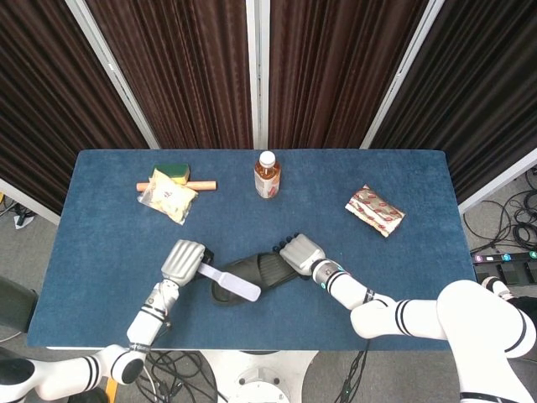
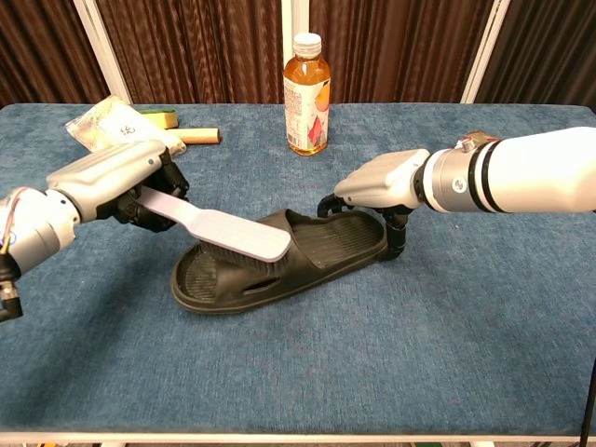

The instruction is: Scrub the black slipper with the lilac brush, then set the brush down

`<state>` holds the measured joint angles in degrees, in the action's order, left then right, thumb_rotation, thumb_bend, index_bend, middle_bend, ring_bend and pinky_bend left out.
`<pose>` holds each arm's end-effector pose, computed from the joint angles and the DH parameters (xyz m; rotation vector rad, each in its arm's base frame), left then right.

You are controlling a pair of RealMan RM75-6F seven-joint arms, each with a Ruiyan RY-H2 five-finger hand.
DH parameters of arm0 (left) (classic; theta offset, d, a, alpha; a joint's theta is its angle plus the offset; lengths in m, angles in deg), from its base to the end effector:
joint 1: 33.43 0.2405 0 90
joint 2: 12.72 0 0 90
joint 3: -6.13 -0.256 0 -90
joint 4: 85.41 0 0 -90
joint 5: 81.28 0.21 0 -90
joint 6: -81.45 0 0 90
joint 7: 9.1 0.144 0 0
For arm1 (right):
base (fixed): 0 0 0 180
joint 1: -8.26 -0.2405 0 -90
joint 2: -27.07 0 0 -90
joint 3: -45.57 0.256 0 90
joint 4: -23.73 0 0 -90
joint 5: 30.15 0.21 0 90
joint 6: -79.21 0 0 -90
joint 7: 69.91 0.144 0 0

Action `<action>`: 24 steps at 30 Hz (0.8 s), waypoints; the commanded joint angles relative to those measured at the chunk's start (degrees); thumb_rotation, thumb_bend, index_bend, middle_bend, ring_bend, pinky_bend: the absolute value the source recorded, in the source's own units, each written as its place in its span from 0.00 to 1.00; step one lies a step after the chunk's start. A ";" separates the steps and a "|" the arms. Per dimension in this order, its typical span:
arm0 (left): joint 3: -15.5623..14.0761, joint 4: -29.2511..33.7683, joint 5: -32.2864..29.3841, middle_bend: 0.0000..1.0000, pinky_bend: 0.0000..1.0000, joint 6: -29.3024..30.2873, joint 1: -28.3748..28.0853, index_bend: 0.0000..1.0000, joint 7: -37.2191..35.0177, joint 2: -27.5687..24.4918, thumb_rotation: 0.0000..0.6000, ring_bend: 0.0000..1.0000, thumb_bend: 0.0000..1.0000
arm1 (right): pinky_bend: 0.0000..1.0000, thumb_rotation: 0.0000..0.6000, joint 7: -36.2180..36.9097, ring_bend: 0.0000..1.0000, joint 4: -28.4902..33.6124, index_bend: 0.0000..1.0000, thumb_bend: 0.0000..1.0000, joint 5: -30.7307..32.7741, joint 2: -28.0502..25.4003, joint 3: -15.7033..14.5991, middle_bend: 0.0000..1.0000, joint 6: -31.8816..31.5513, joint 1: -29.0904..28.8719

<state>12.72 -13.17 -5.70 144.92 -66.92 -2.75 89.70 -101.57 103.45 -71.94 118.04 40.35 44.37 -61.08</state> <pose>-0.1750 0.2990 -0.0691 -1.7542 -1.0974 -1.0975 -0.1059 -0.3550 -0.0815 2.3882 -0.7186 0.3857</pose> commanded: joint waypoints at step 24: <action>10.60 -9.93 -7.98 1.00 1.00 -4.68 -2.98 1.00 -5.53 2.59 1.00 1.00 0.68 | 0.20 1.00 0.21 0.12 2.22 0.23 0.24 1.05 -0.71 0.28 0.27 -1.39 -0.17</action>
<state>23.55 -26.54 -14.34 139.11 -71.29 -6.50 94.77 -101.68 105.34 -70.92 117.64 40.39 43.06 -61.37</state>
